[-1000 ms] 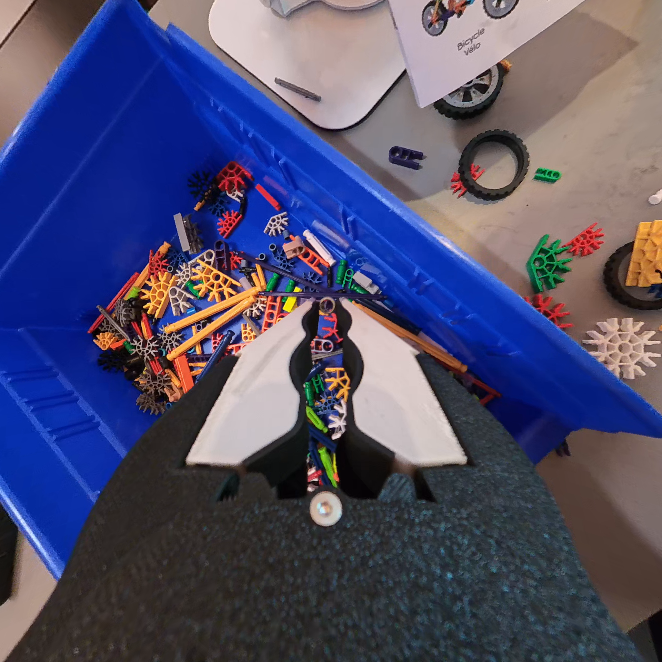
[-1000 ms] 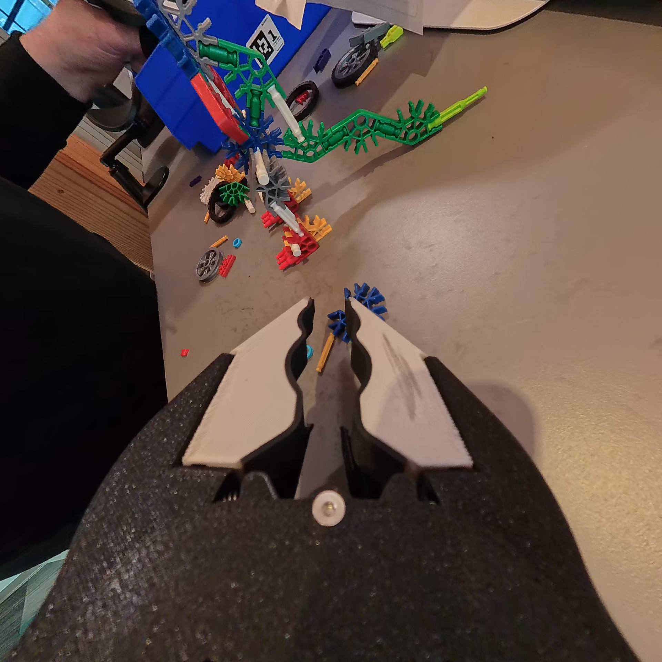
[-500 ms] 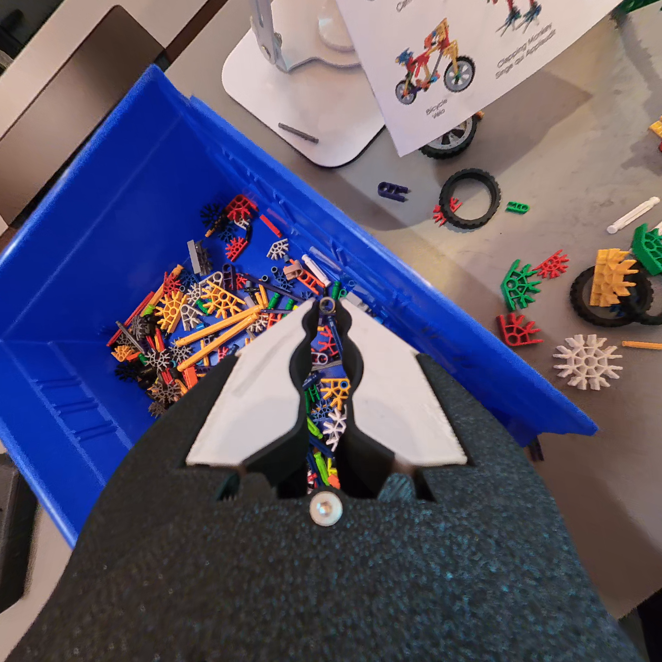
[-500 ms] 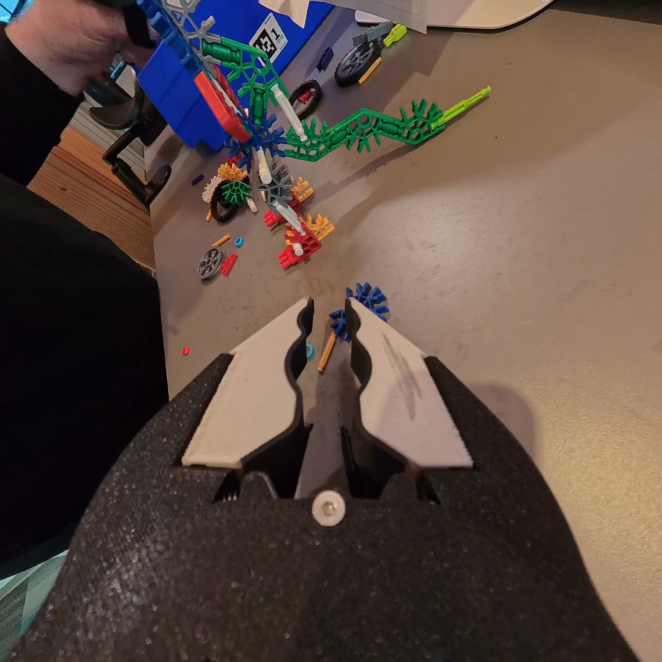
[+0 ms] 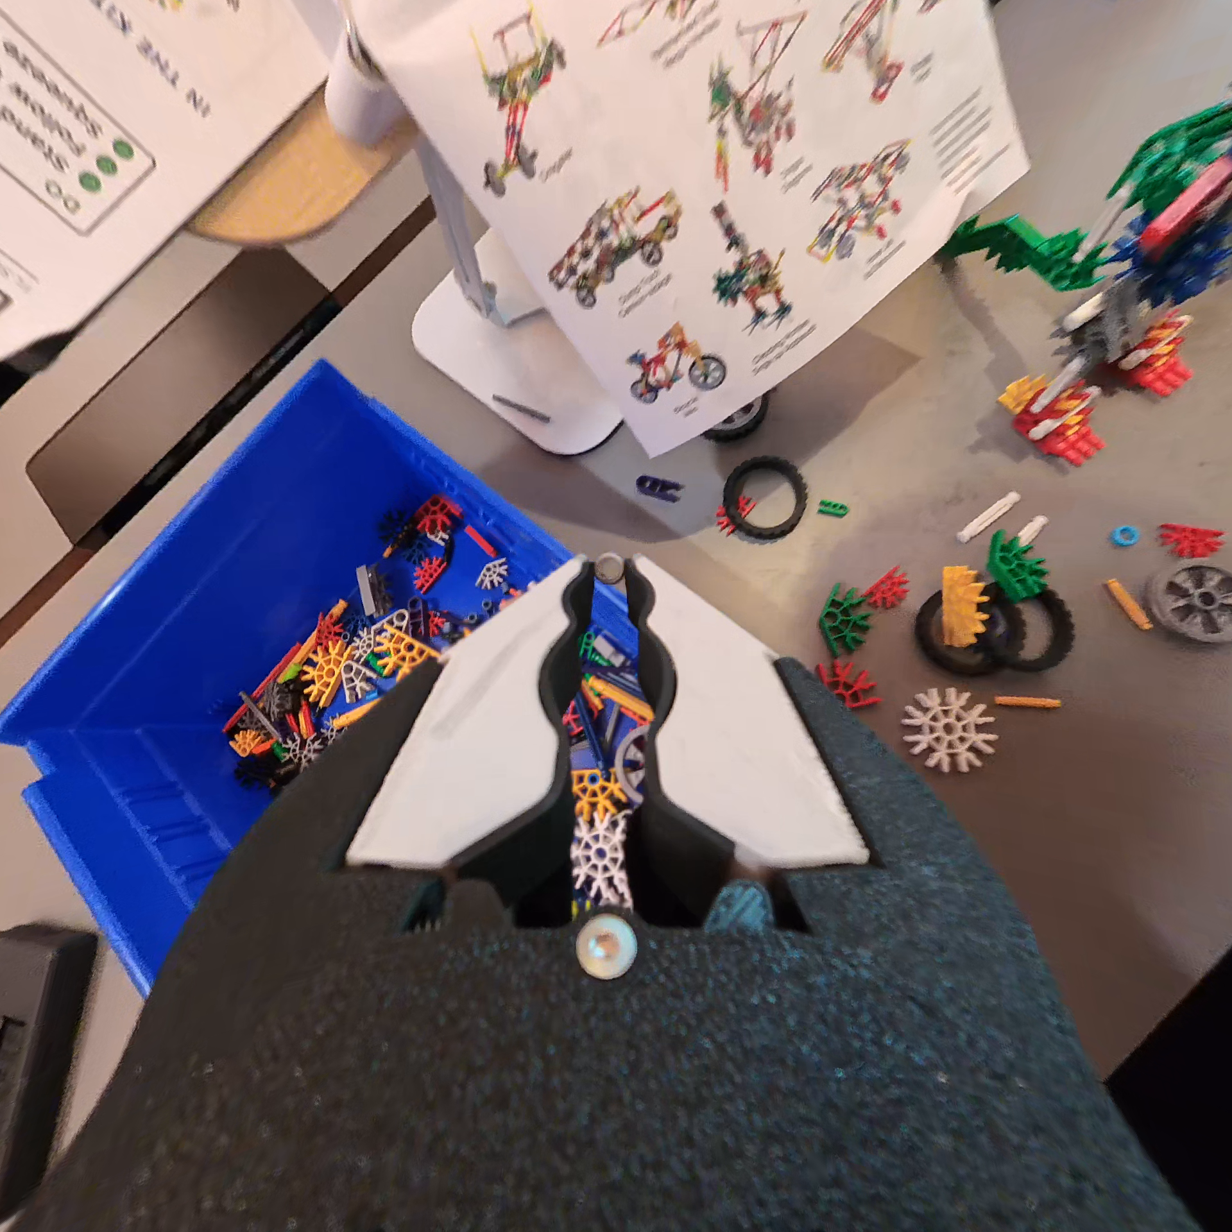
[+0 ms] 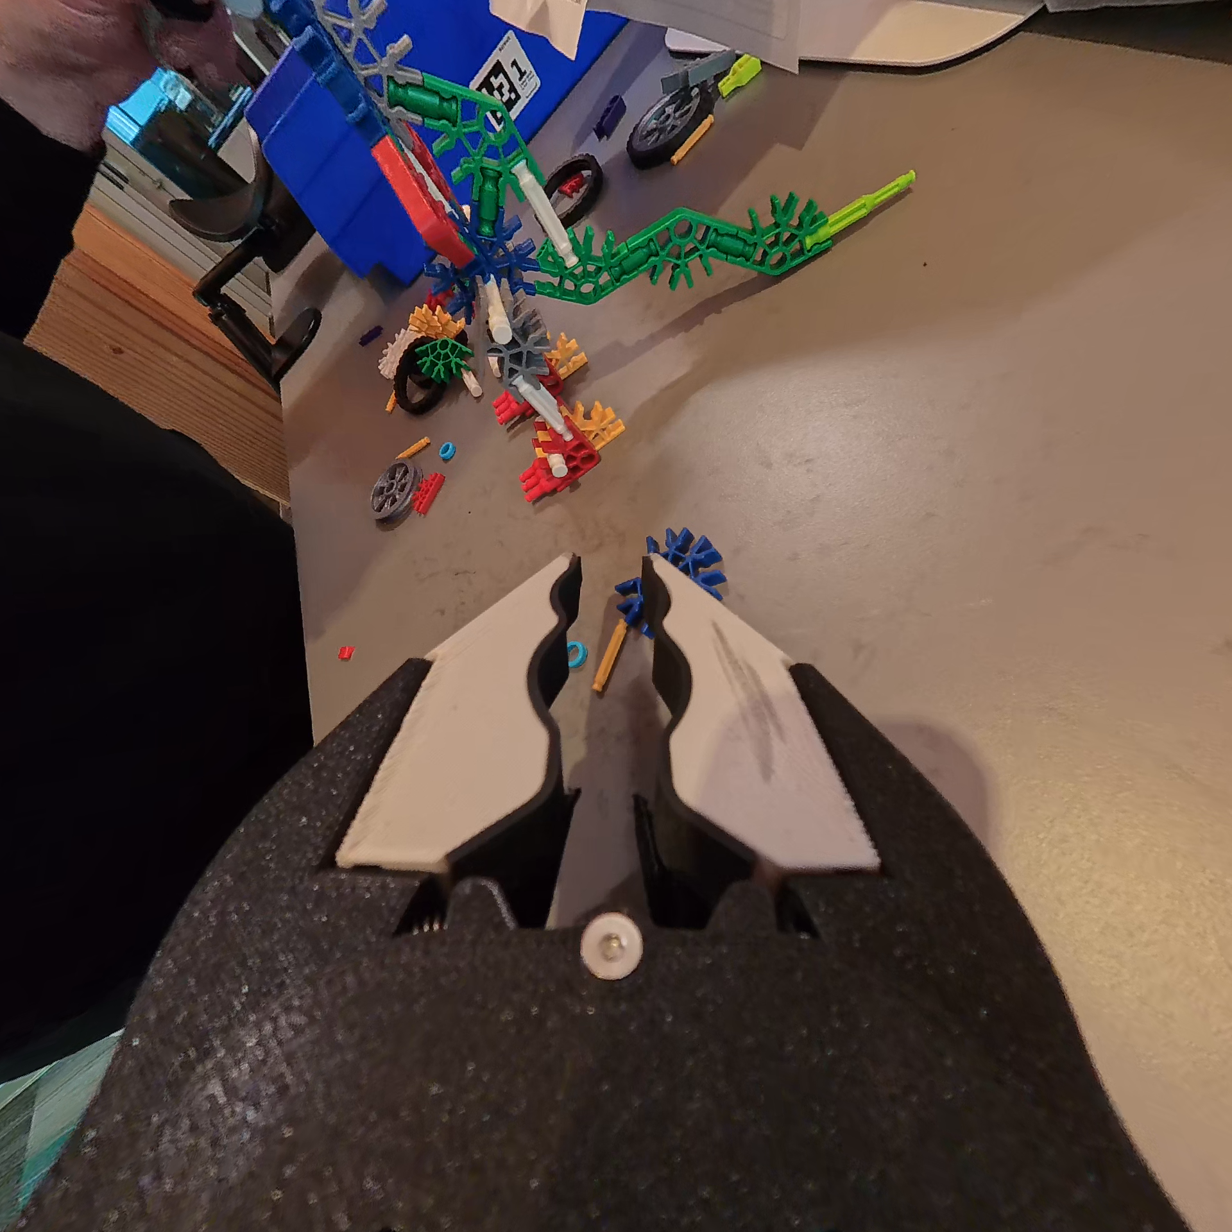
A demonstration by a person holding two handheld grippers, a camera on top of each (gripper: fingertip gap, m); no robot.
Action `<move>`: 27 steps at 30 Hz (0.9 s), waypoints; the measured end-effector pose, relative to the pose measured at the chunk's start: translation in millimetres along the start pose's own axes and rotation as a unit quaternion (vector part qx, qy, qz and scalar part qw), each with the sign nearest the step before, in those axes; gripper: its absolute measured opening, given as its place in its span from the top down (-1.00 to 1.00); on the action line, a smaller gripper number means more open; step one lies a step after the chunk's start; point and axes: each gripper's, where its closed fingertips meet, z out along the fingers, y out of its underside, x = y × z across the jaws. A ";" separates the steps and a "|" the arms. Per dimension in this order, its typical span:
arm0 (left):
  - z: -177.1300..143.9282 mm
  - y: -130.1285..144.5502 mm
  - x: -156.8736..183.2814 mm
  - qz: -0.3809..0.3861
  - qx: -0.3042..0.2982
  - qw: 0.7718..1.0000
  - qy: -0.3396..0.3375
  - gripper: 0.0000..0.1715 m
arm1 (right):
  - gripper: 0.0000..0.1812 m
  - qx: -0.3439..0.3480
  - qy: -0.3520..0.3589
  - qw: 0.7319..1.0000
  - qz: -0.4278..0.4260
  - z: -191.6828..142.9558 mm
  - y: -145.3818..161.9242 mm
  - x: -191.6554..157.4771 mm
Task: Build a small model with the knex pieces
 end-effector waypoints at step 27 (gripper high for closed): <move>-11.2 -94.4 187.3 -0.044 0.215 0.934 0.281 0.92 | 0.74 0.183 -0.019 0.983 -0.020 -6.9 -73.2 -86.6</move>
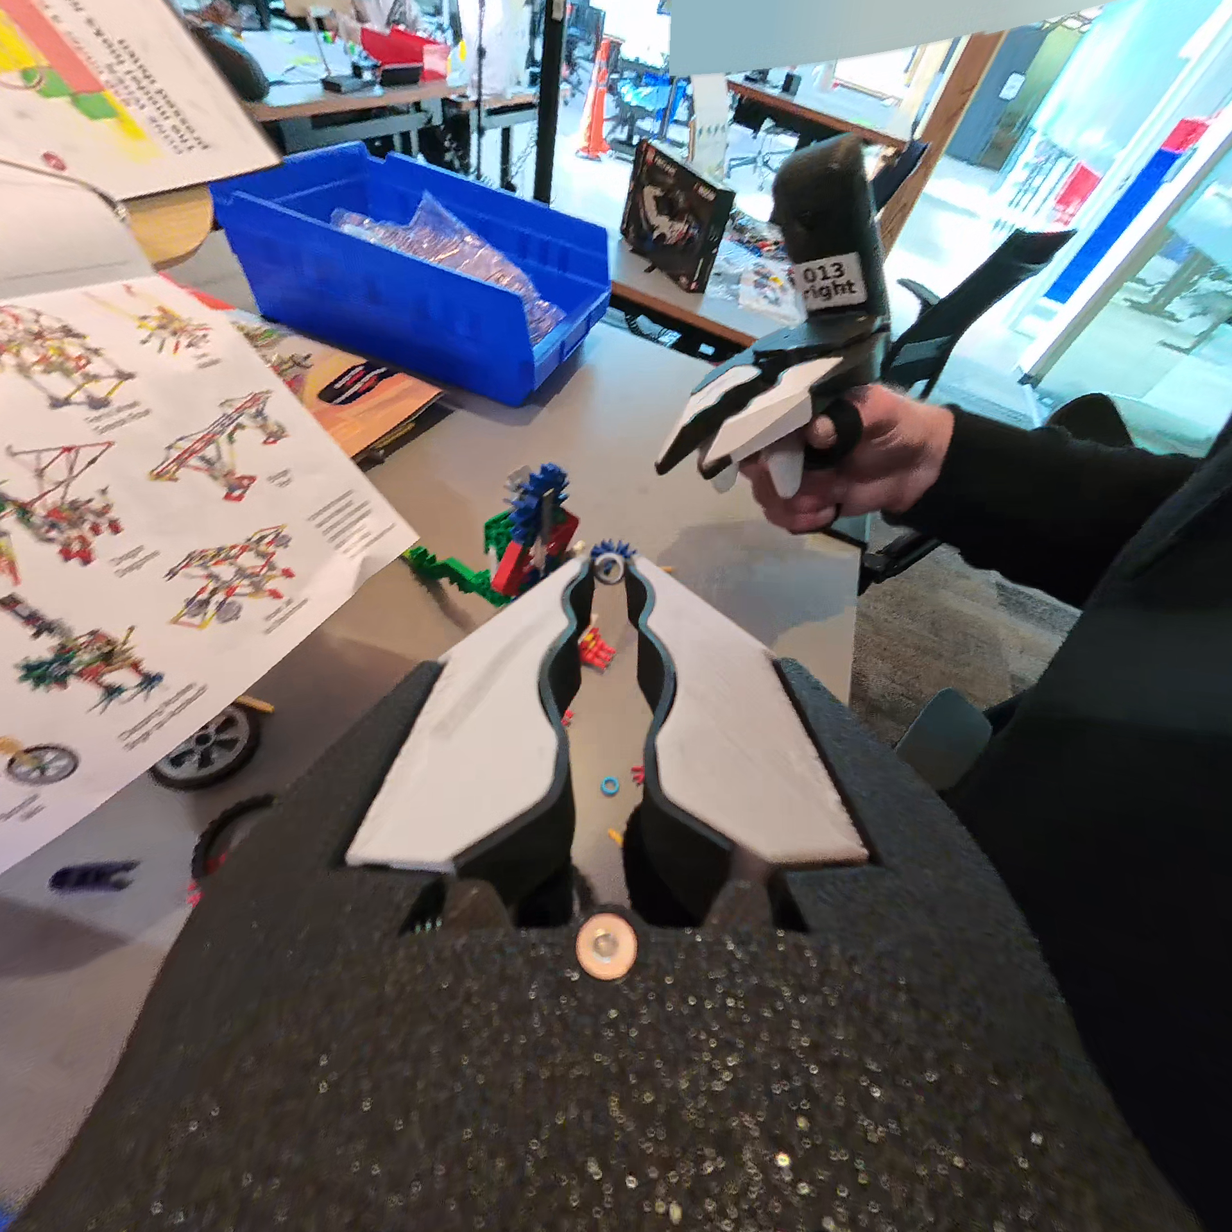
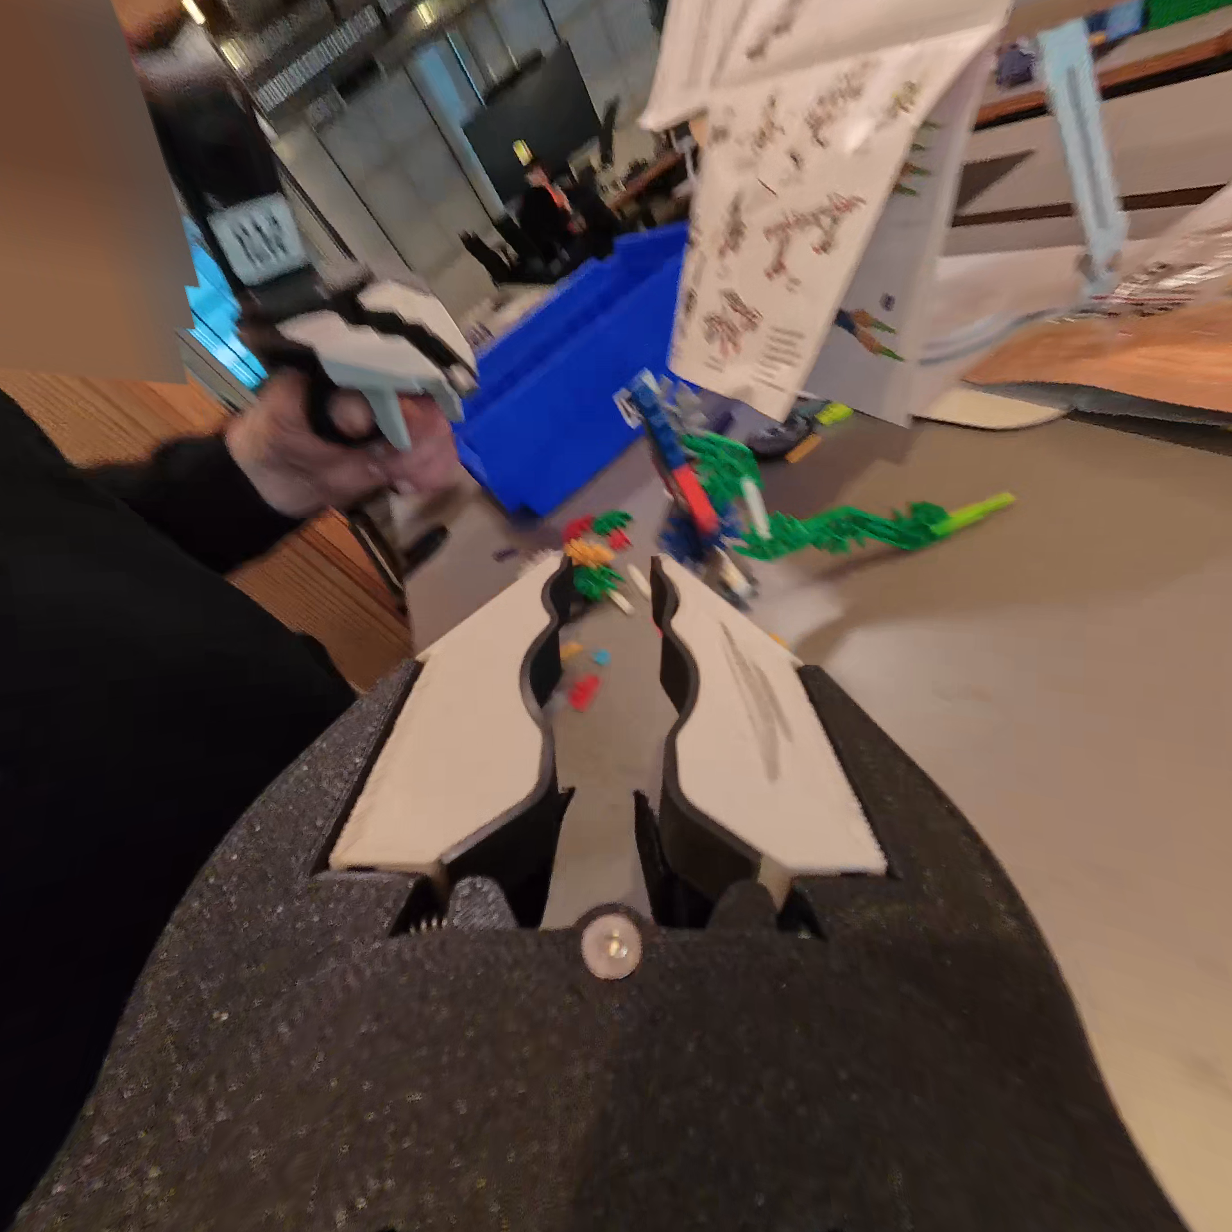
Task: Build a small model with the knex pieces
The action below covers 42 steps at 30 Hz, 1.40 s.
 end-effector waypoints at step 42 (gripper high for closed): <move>26.1 -14.9 41.6 0.039 0.057 0.994 0.080 0.90 | 0.90 0.152 -0.243 0.931 0.227 52.2 -30.4 -71.6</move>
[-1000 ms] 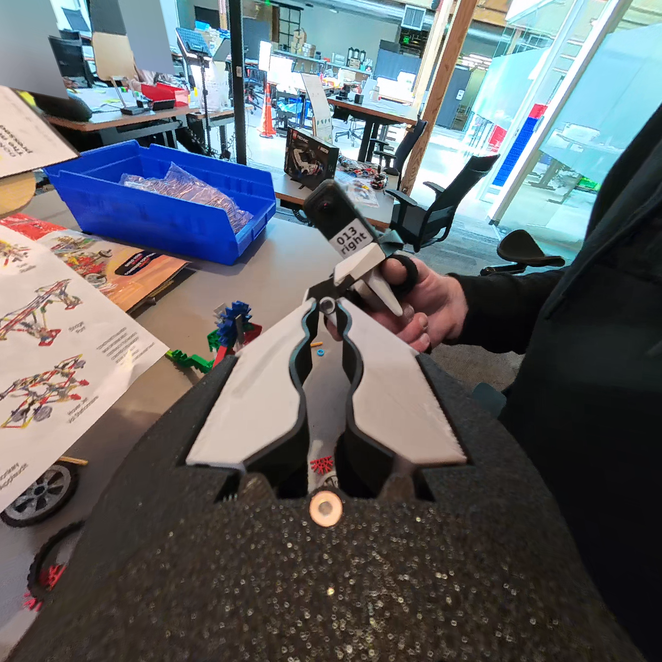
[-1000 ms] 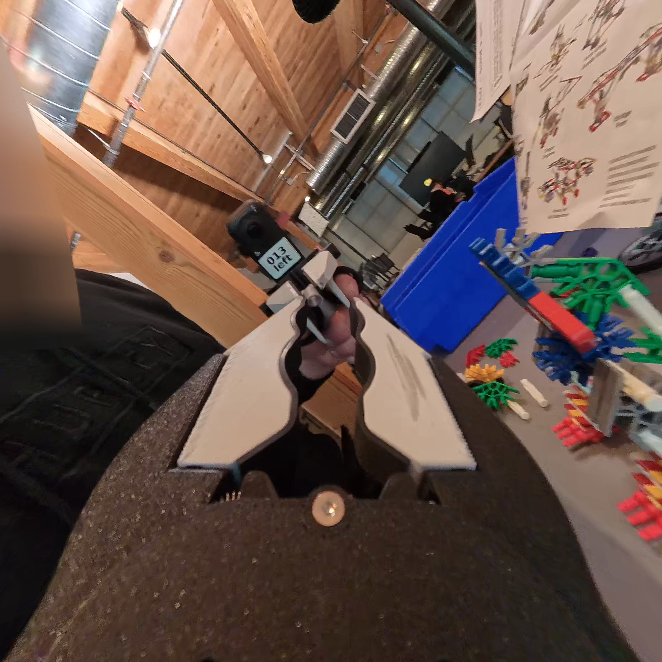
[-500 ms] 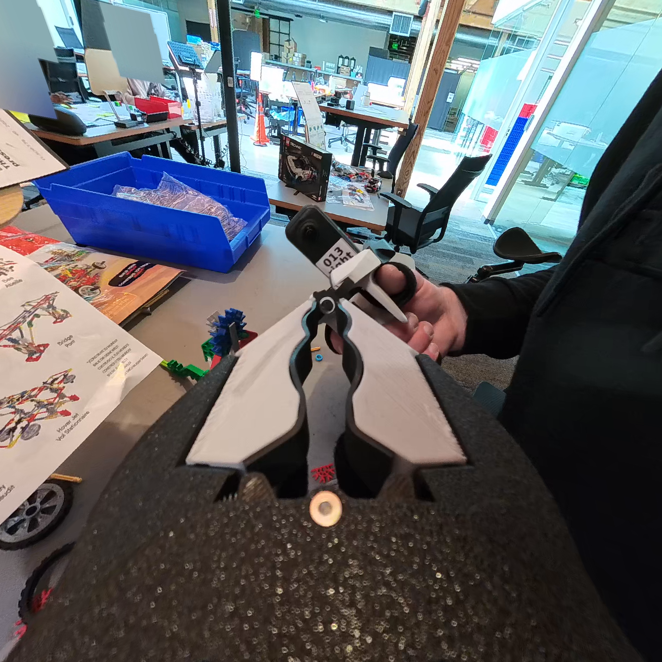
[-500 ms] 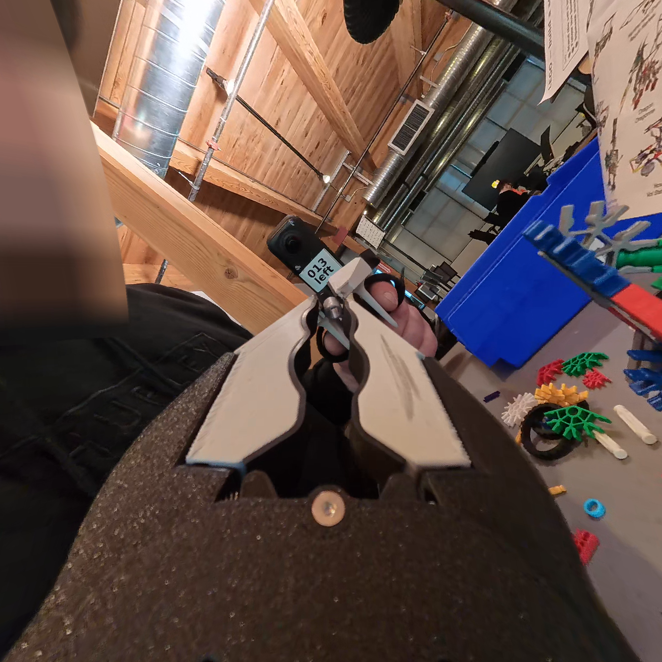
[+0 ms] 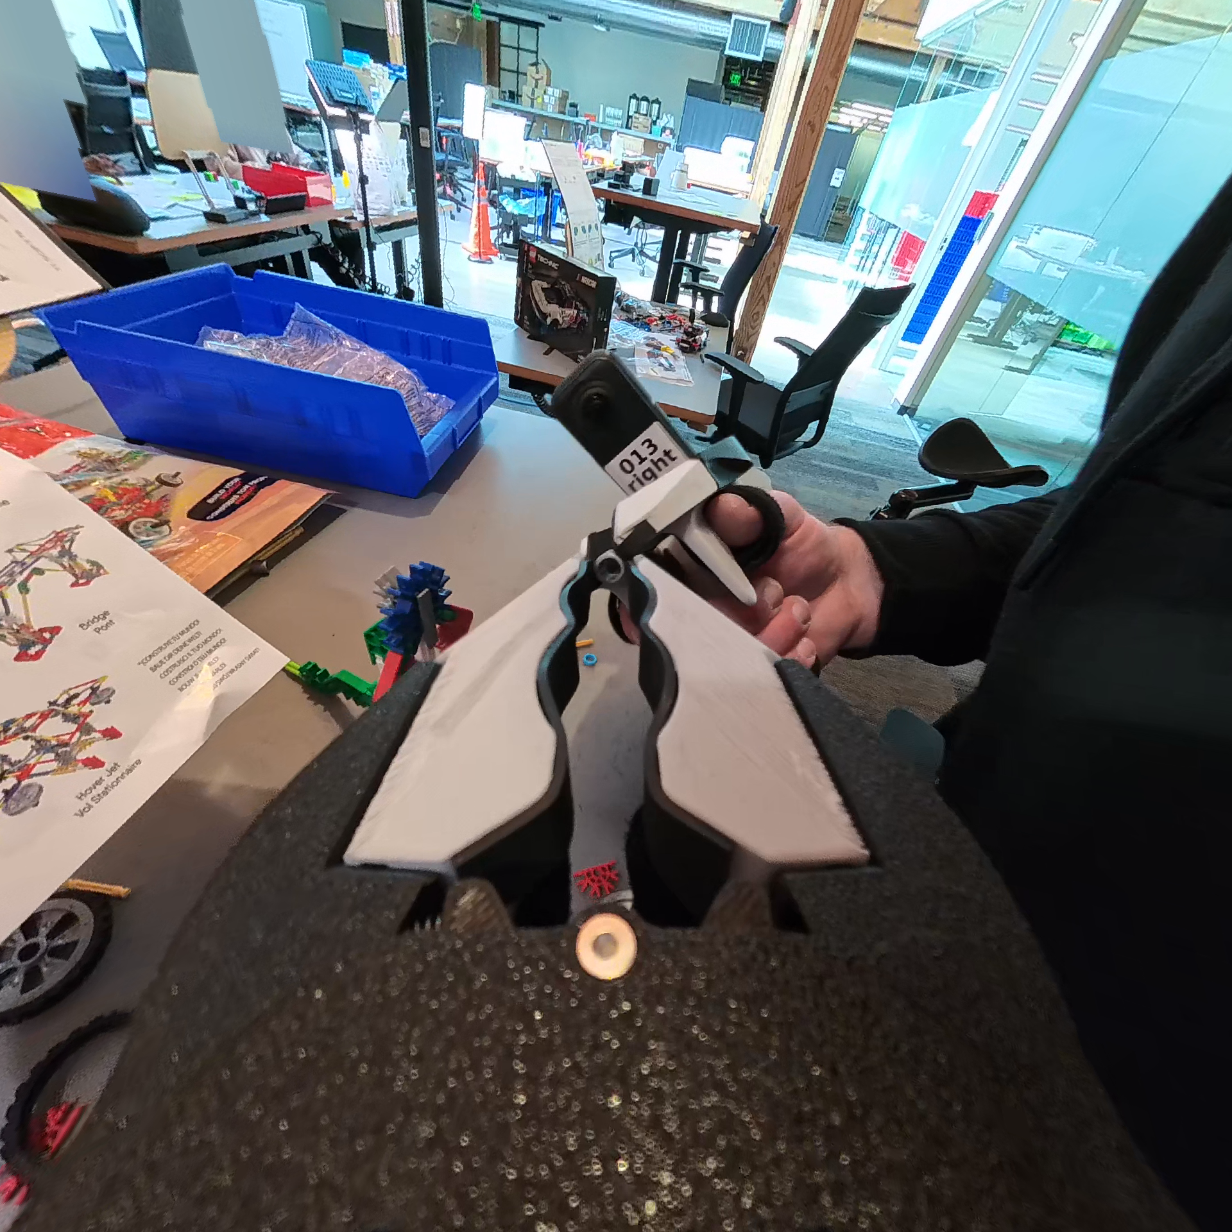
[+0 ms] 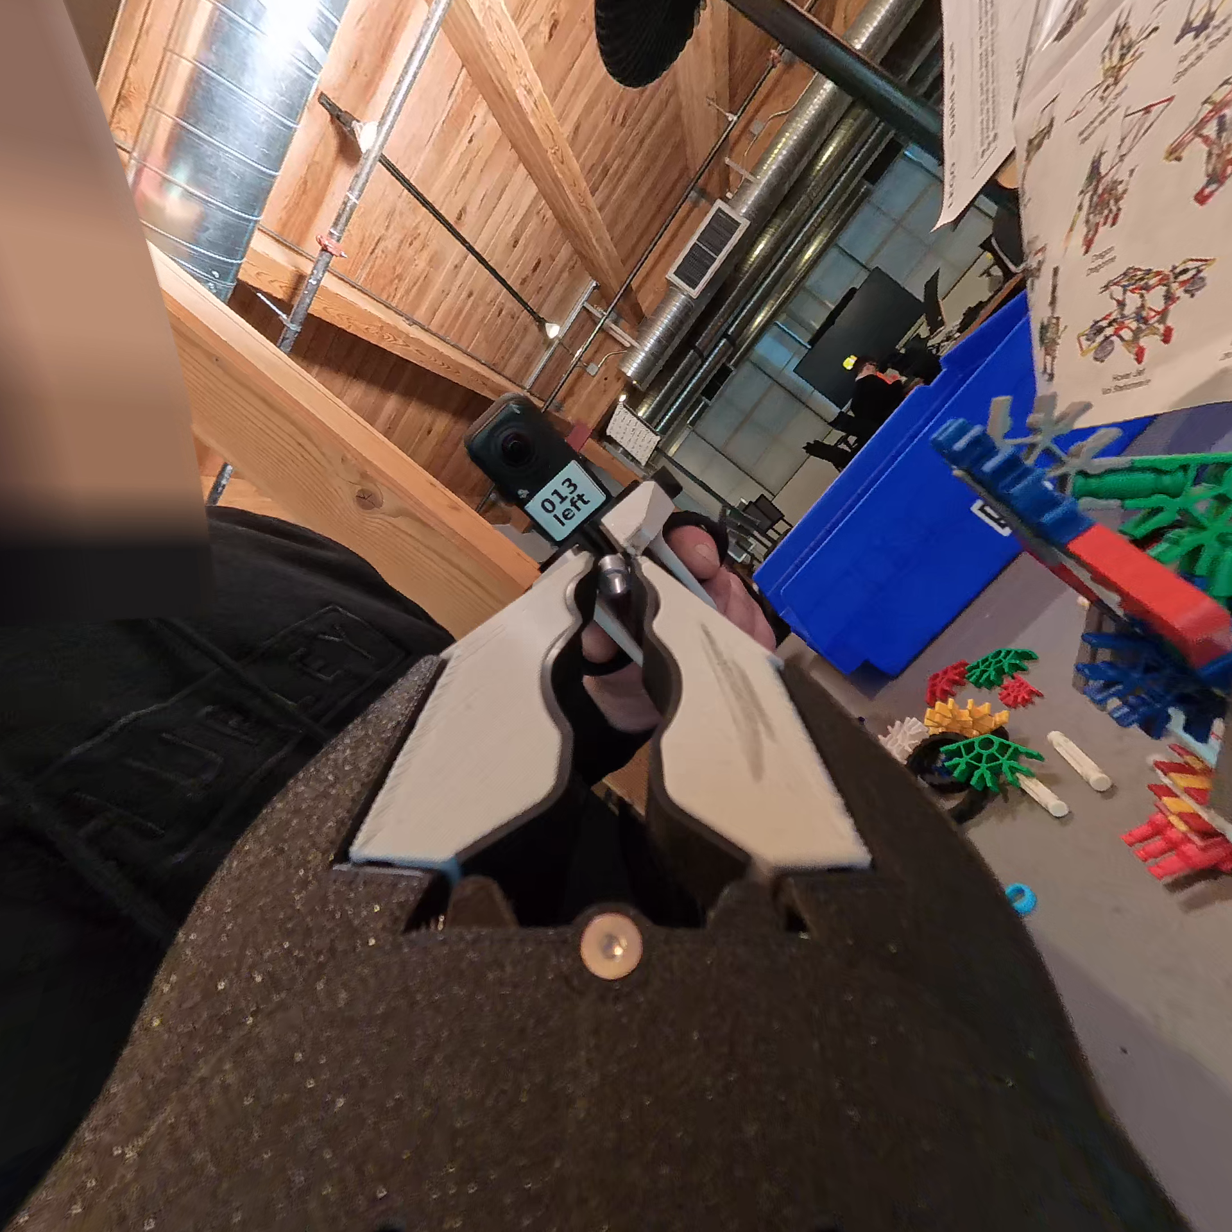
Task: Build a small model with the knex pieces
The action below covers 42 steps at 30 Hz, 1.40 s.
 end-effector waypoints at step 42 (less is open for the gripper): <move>-46.8 81.5 -11.2 -0.040 -0.104 0.988 -0.108 0.75 | 0.86 -0.596 0.555 0.547 -0.192 -246.9 -2.3 113.5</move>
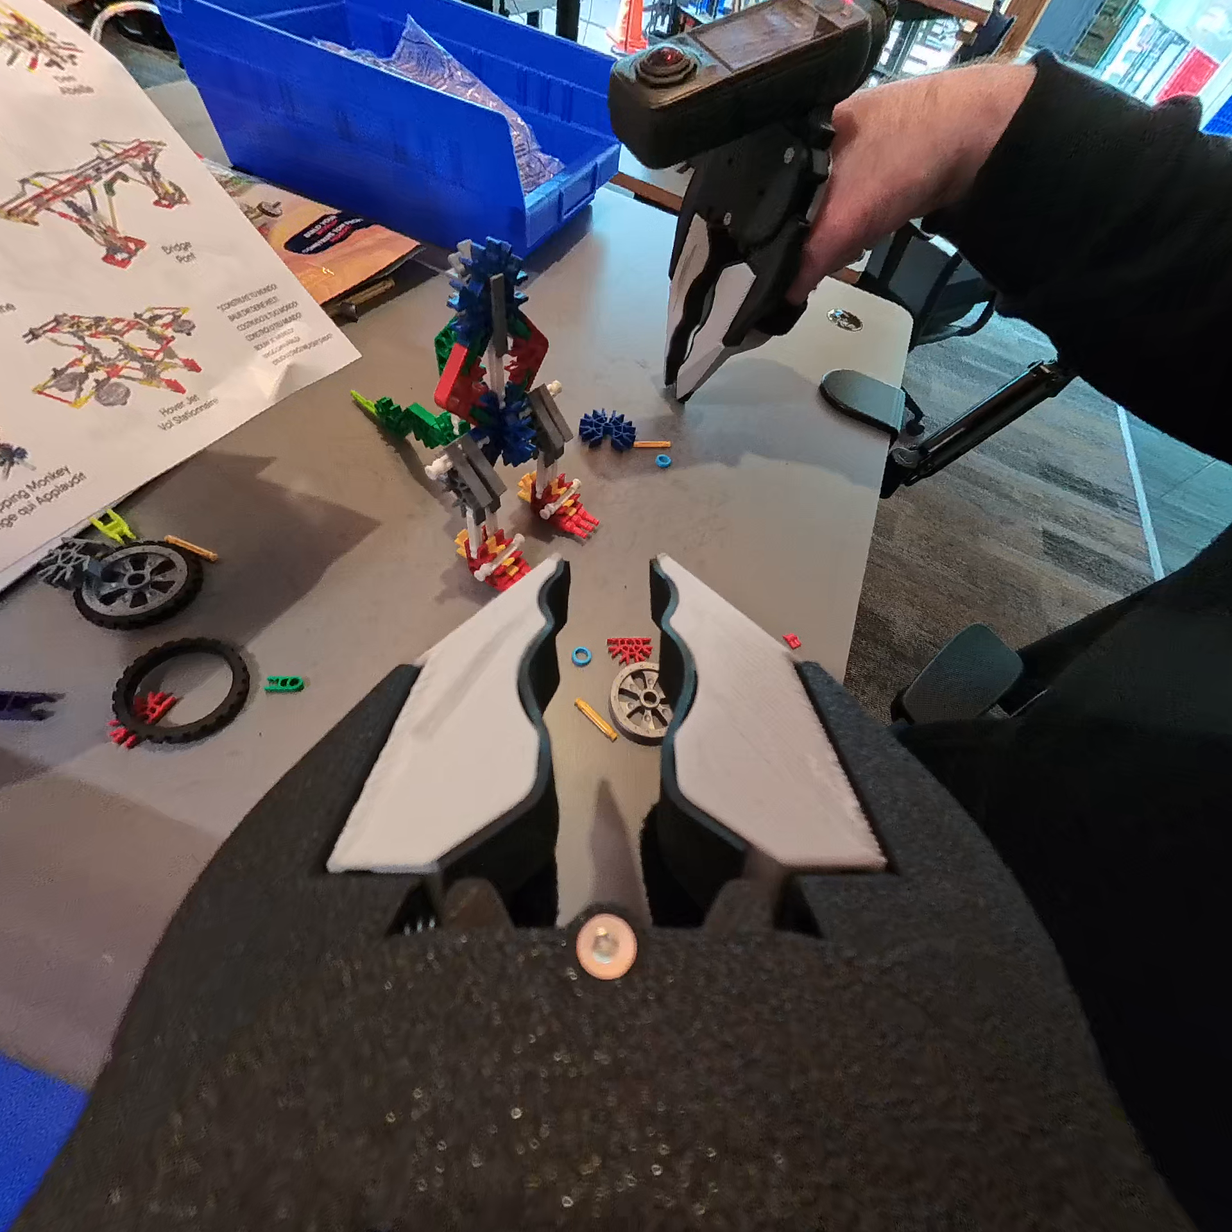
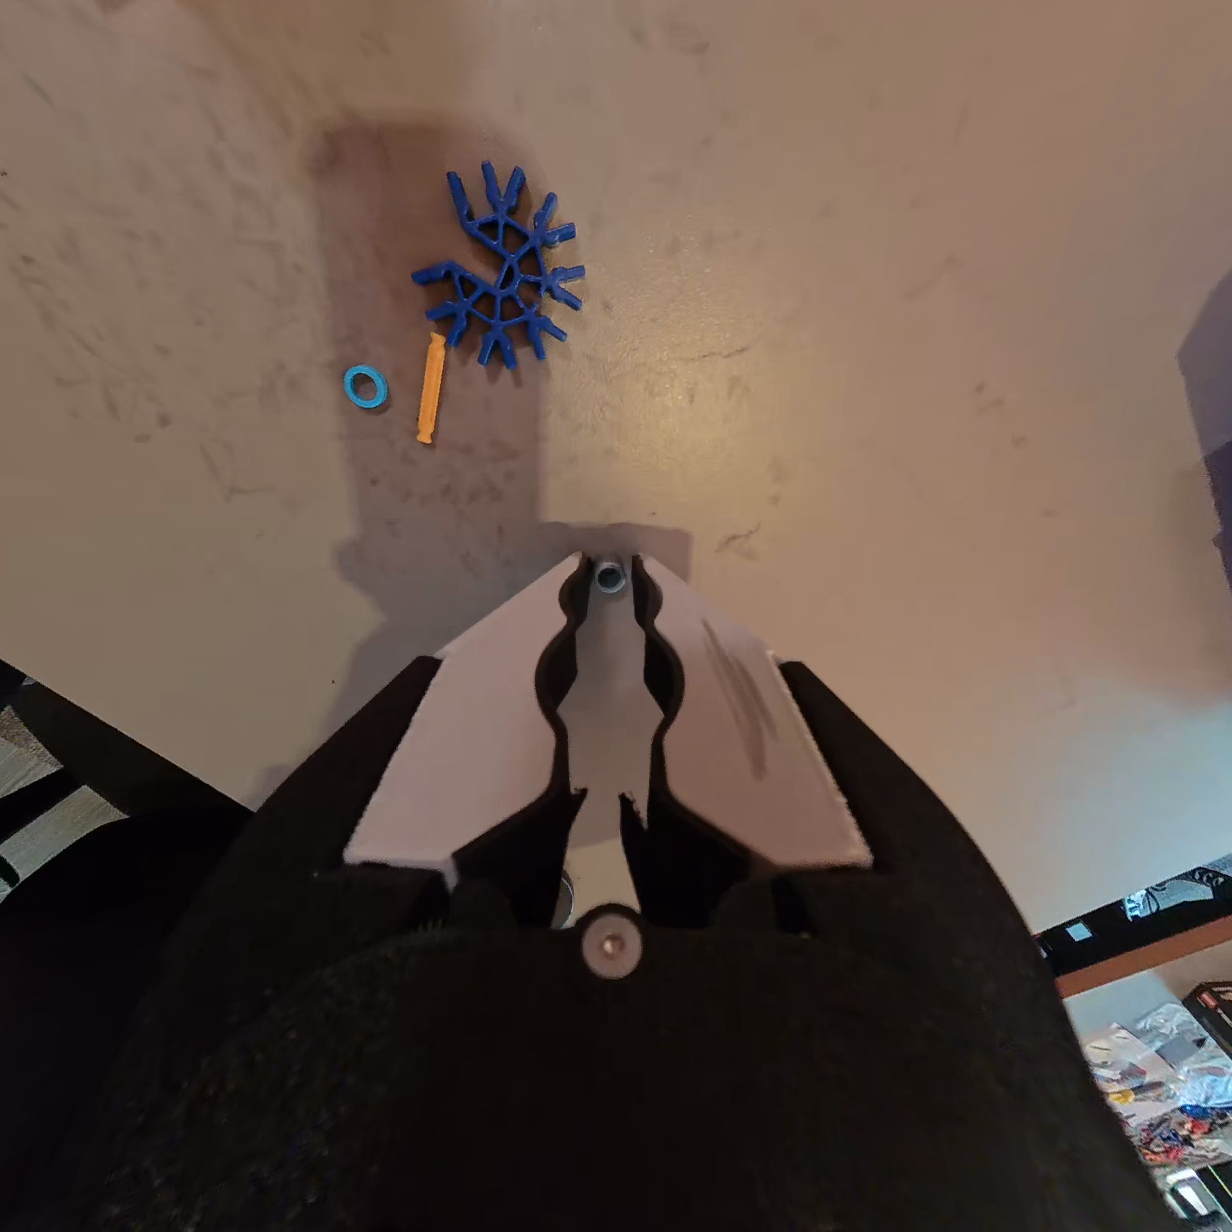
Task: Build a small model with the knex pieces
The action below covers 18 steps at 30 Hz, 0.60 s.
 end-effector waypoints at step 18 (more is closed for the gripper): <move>5.8 3.4 2.6 0.005 -0.012 1.000 0.011 0.68 | 0.68 0.135 0.022 0.986 0.099 -41.1 1.3 1.7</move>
